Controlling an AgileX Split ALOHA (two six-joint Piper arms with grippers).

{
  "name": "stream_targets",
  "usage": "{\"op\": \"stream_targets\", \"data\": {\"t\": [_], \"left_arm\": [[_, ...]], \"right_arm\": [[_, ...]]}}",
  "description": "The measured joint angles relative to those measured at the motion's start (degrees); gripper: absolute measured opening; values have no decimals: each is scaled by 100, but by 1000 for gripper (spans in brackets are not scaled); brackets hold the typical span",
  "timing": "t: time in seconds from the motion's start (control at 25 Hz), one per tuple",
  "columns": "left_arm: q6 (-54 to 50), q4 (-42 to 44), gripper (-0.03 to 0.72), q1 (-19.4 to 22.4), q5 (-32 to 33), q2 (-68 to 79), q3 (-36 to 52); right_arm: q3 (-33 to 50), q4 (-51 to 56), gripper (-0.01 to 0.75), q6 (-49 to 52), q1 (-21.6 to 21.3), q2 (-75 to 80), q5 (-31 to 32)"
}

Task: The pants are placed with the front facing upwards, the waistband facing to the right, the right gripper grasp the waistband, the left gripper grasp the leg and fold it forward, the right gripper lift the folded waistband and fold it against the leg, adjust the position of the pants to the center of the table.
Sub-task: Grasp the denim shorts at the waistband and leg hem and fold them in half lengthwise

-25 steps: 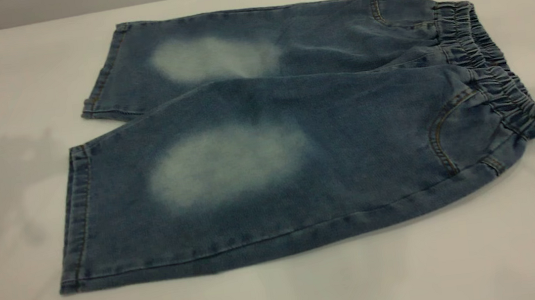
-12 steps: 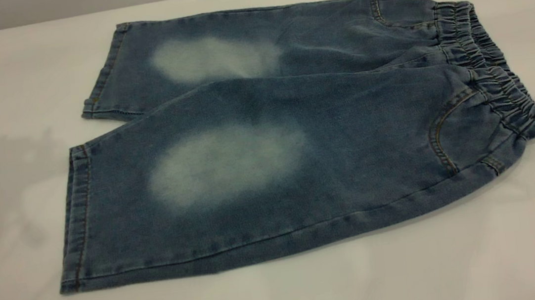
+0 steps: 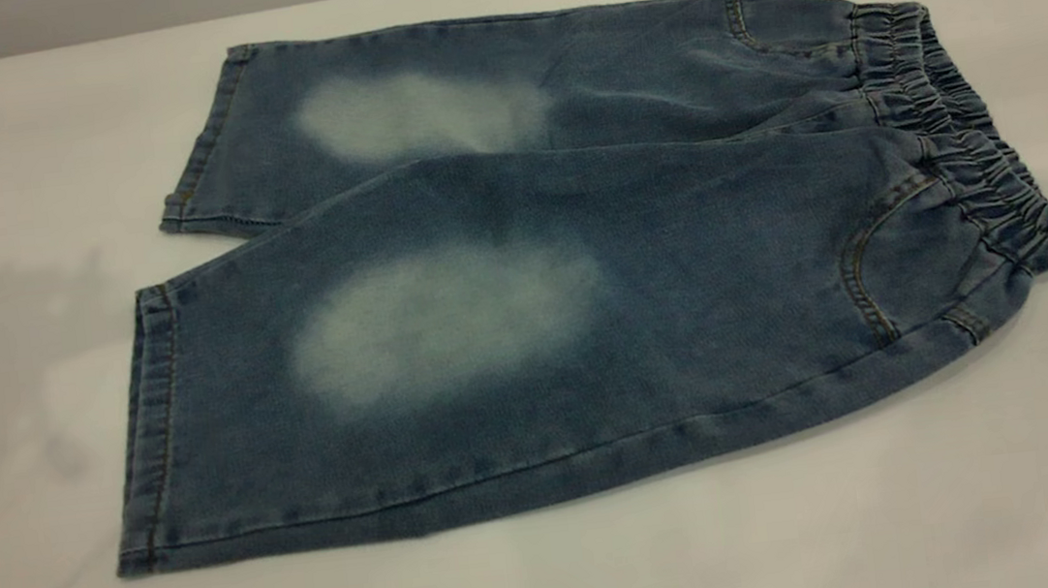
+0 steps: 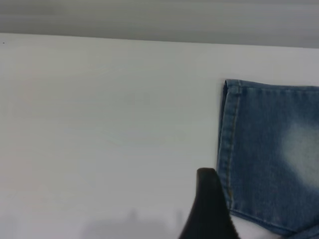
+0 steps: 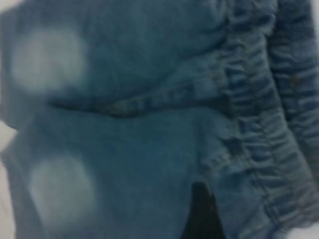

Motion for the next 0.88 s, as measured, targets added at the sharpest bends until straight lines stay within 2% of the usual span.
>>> {"op": "stream_targets", "data": {"t": [0.16,0.48,0.88], "left_arm": [[0,0,464,0,5,0,0],[0,0,464,0,15,0,0],[0,0,464,0,15,0,0]], "right_arm": [[76,153,444,-291,0,515,0],[534,700,444,-1173,5,975,-441],[529,806,444,-1495,5,1470,-607]]}}
